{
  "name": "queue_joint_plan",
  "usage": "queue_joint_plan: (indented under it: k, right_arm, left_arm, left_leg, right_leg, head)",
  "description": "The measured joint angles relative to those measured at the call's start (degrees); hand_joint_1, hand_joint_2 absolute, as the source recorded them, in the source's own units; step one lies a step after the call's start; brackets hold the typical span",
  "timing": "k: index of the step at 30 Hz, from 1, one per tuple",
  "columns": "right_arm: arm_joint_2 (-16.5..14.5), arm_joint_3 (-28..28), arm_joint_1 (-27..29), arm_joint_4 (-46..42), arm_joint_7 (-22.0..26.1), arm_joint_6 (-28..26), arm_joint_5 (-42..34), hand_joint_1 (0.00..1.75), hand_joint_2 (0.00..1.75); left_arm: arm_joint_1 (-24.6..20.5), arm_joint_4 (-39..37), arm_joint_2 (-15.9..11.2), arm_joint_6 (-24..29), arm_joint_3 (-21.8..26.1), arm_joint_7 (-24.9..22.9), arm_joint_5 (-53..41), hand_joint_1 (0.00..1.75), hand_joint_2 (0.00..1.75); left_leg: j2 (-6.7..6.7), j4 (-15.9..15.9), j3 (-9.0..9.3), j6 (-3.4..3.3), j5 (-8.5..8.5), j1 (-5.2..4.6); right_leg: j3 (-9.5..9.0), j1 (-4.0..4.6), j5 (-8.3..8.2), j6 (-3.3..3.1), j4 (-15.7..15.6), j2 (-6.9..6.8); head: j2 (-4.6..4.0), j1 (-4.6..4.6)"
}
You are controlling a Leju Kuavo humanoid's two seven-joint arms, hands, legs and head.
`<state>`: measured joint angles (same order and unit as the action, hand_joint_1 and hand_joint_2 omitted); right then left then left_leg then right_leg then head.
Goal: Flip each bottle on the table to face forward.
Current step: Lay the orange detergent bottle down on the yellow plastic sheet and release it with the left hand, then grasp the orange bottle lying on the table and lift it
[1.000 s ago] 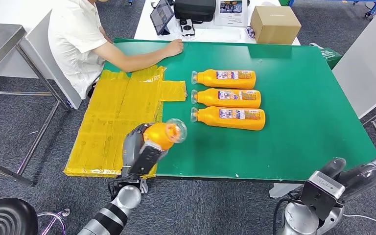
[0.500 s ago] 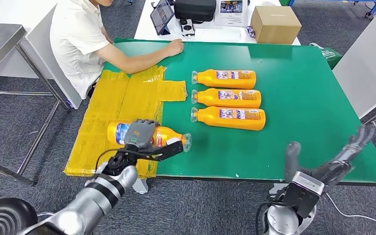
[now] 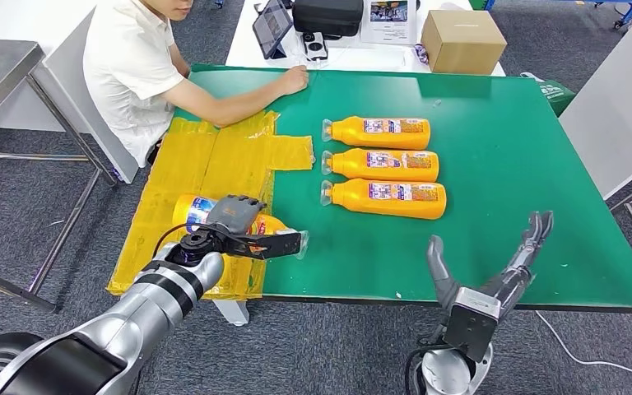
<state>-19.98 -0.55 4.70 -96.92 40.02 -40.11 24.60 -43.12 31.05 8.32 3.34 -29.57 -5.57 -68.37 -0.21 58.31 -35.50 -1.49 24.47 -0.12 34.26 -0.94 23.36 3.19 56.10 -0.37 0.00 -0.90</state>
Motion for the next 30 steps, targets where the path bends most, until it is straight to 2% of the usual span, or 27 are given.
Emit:
queue_joint_plan:
  k: [3,4,6,8,10,16,30]
  right_arm:
    - [0.0,-0.4,-0.01,0.84,0.0,0.01,-0.02,0.0,1.75]
    - [0.0,-0.47,-0.02,1.07,0.0,0.02,-0.04,0.0,1.75]
    - [0.0,-0.57,-0.05,1.59,0.0,0.01,-0.26,0.0,1.75]
    - [0.01,-0.74,-0.08,2.15,0.0,0.01,-0.56,0.0,1.75]
    - [0.02,-0.91,-0.16,2.76,0.0,0.01,-0.76,0.0,1.75]
    - [0.04,-1.36,-0.34,4.41,0.0,0.02,-0.86,0.0,1.75]
    - [0.24,-1.93,-0.4,6.71,0.0,0.01,-1.48,0.0,1.75]
  left_arm:
    - [-0.62,-1.39,0.19,-0.37,0.0,0.0,0.16,0.69,1.75]
    - [-0.83,-1.77,0.22,-0.5,0.0,0.0,0.27,0.67,1.75]
    - [-1.32,-2.6,0.25,-1.1,0.05,0.01,0.81,0.47,1.75]
    - [-1.78,-3.53,0.26,-2.03,0.26,0.15,1.76,0.17,1.75]
    - [-2.15,-4.52,0.28,-3.06,0.52,0.53,2.8,0.02,1.75]
    - [-3.51,-6.73,0.35,-5.8,1.64,0.74,4.69,0.0,1.75]
    - [-4.45,-8.37,0.58,-6.43,2.24,0.28,5.62,0.0,1.75]
  left_leg:
    - [0.0,0.0,0.0,0.0,0.0,0.0]
    - [0.0,0.0,0.0,0.0,0.0,0.0]
    - [0.0,0.0,0.0,0.0,0.0,0.0]
    - [0.0,0.0,0.0,0.0,0.0,0.0]
    - [0.0,0.0,0.0,0.0,0.0,0.0]
    - [0.0,0.0,0.01,0.0,0.0,0.0]
    - [0.0,0.0,0.01,0.0,0.0,0.0]
  right_leg:
    - [-0.01,0.0,0.0,0.0,0.0,0.0]
    - [-0.01,0.0,0.0,0.0,0.0,0.0]
    - [-0.01,0.0,0.0,0.0,0.01,0.0]
    - [0.0,0.0,0.0,0.0,0.0,0.0]
    - [0.0,0.0,0.0,0.0,0.0,0.0]
    - [-0.01,0.0,0.0,0.0,0.0,0.0]
    - [-0.03,0.0,0.0,0.0,0.01,0.0]
  head:
    - [0.0,0.0]
    - [0.0,0.0]
    - [0.0,0.0]
    - [0.0,0.0]
    - [0.0,0.0]
    - [0.0,0.0]
    - [0.0,0.0]
